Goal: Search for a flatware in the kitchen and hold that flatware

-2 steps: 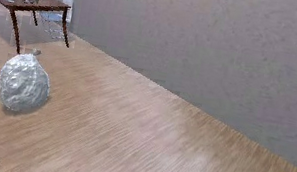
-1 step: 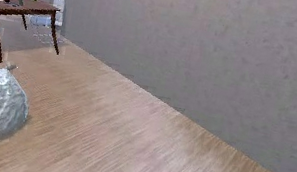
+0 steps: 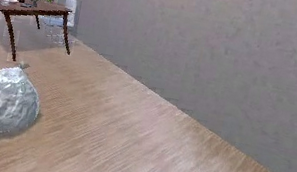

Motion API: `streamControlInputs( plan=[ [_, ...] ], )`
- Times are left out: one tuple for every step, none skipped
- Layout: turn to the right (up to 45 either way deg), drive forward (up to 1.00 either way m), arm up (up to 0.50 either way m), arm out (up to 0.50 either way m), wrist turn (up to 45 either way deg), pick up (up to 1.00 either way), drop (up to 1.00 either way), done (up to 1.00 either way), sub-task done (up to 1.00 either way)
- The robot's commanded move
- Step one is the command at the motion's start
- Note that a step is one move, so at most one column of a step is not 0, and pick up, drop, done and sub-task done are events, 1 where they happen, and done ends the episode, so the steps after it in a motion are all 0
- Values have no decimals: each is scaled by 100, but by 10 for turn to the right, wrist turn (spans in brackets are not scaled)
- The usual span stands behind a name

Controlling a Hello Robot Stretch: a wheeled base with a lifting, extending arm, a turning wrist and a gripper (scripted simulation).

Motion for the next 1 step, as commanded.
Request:
streamControlInputs(
  plan=[
    [0,50,0,0,0,0,0,0,0]
  ],
)
